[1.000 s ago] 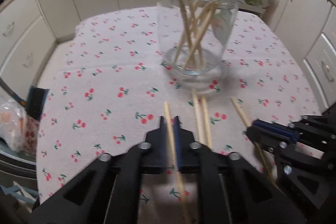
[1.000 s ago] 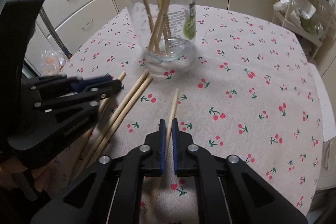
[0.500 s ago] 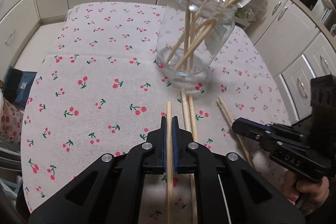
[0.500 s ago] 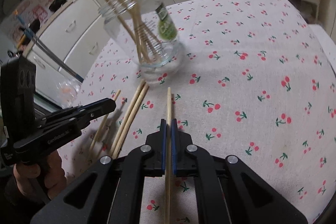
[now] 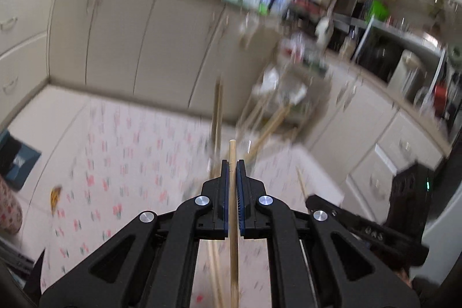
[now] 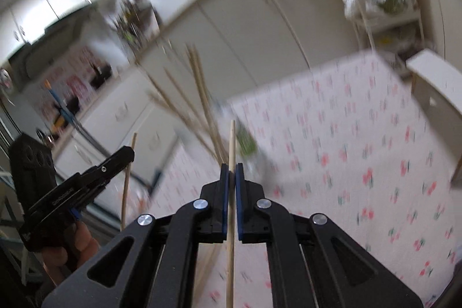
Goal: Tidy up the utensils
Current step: 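Raise both held chopsticks above the jar and open the left gripper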
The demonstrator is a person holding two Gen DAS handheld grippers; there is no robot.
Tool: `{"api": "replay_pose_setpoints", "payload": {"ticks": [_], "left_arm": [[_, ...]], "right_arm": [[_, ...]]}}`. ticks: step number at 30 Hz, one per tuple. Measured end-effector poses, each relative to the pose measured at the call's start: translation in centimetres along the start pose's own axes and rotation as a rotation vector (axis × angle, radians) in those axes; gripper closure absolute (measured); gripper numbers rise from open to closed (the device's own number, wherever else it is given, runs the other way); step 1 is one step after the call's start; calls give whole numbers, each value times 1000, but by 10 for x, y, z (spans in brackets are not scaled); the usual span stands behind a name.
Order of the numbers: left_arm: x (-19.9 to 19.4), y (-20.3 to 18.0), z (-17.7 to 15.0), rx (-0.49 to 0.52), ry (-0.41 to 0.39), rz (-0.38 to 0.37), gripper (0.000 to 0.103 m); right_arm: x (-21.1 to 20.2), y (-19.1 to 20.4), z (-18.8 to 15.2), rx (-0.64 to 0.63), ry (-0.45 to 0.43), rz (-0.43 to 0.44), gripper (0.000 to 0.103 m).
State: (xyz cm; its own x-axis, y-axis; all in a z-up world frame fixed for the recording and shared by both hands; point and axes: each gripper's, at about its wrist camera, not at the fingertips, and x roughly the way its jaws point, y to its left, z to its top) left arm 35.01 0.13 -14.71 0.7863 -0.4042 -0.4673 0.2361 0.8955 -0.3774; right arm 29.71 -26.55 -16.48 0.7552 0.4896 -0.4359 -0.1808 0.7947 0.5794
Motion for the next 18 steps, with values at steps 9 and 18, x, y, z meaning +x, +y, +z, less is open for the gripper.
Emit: {"api": "replay_pose_setpoints", "payload": {"ticks": [9,18], "left_arm": [[-17,-18,60,-66,-308,-7,98],[3,-26,88,-100,-448,22,98]], "right_arm": [[-22,9,54,105,-329,53,98],[-12,6,80,191,-515,67,98]]}}
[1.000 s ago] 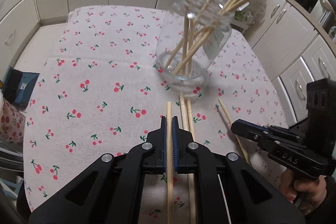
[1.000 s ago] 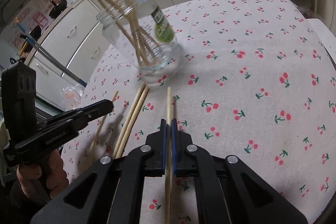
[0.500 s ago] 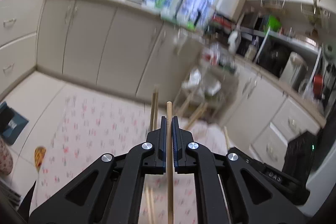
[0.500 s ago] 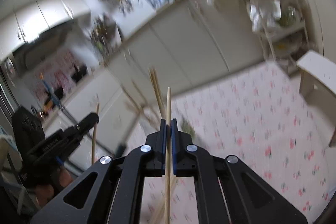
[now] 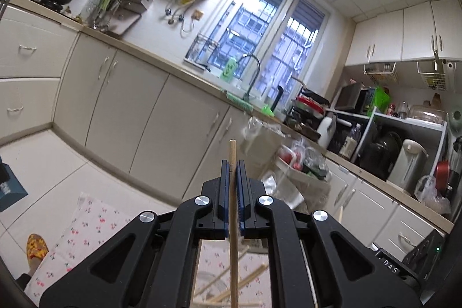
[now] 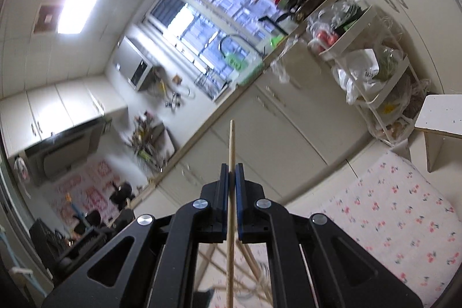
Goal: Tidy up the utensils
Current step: 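Raise both held chopsticks above the jar and open the left gripper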
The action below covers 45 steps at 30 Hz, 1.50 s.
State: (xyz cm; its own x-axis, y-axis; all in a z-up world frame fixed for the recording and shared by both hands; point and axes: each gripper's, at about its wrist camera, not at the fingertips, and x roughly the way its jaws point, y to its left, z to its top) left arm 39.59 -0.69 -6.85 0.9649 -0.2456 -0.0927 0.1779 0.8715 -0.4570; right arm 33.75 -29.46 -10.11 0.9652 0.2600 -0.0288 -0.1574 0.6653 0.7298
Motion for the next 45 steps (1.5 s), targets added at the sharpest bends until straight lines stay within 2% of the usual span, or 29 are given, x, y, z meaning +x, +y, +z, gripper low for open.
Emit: {"api": "replay_pose_setpoints", "payload": {"ticks": [8,18,26,35,39,45], "left_arm": [[26,4,-11,19,-62,44,98],[50,18,-27,6,-86,82,98],[59,27,-38,34,-94,98,98],[61,31,-43,85,-72,69,98],[53,24,-47,162,-61,39,98],[45,18,-47,203,-32,0,98]], "right_arm": [[27,-9,-14,29,-38,-26,98],[50,-26,-25,82,-74,-51,98],[64,-30,-39,91,-76,-57,98],[72,-24,-53,35,-60,-36,98],[70,-22,-60,22,-47,-29,97],[69,-20,-53,41,-66,-23,97]]}}
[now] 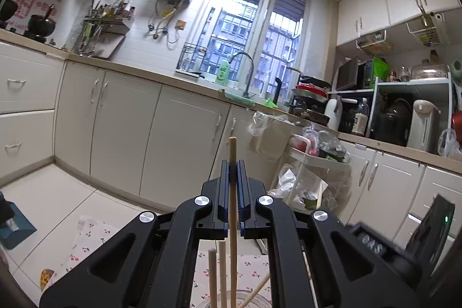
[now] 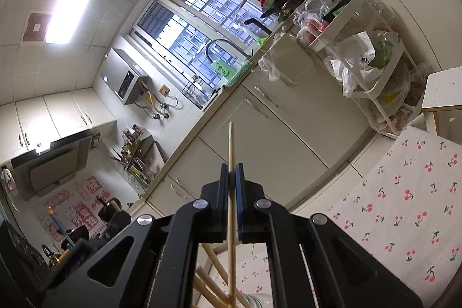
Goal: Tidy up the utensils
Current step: 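Raise both held chopsticks above the jar and open the left gripper, then lower the right gripper's chopstick into the jar and open it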
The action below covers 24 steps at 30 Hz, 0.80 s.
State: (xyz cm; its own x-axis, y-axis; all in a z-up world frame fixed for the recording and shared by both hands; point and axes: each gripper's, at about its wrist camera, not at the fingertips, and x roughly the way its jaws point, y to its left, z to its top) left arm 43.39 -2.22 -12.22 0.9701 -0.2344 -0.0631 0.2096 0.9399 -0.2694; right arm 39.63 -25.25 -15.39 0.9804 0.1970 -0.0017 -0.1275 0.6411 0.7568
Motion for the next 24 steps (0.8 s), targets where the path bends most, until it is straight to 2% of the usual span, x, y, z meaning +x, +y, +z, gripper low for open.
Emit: {"api": "replay_pose_setpoints", "payload": {"ticks": [5,13,20,24], "left_arm": [[-2,1,2,16,30,-21,98],[-8,10,9,31,78,-47,98],[-22,22,19,10,65,-40,93],[-27,26,24,2,58,-36,90]], "right_arm": [[3,3,2,6,-15,6,98],[7,2,-9,27,13,2,98],[12,16,-7,27,1,37,98],[13,15,-16,-8,6,18,98]]}}
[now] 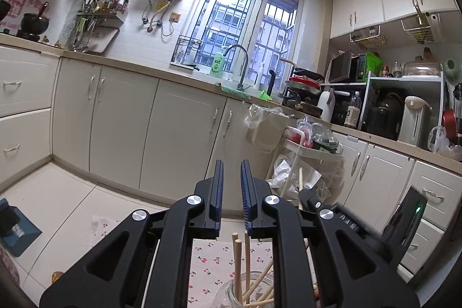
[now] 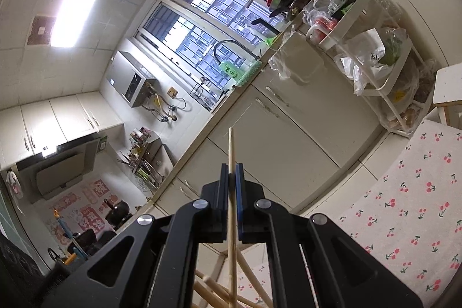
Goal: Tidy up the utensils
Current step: 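Lower the right gripper's chopstick into the jar and open it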
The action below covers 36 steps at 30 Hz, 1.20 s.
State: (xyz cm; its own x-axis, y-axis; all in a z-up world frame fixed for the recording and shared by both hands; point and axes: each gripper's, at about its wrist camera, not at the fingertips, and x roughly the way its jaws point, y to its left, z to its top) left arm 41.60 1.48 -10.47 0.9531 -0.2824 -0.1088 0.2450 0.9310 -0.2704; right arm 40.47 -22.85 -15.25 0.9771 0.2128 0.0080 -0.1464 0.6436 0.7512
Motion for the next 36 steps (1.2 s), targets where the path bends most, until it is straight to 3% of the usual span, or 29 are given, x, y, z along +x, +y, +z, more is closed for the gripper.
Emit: {"api": "replay_pose_setpoints", "payload": {"ticks": [8,15,25,36], "left_arm": [[-2,7,-4,-14,30,4,86],[1,11,-6,-31,43,3,86],[-2,15,-12,-46,64,8,86],[-5,16,-22,-62,108,17,83]], "right_arm": [[2,-11,-6,9,16,-23,98],[5,-5,12,13,-42,-10,98],[-1,-13,-9,-24,100,-21,98],[-25,-13,-8,11,183,62,98]]}}
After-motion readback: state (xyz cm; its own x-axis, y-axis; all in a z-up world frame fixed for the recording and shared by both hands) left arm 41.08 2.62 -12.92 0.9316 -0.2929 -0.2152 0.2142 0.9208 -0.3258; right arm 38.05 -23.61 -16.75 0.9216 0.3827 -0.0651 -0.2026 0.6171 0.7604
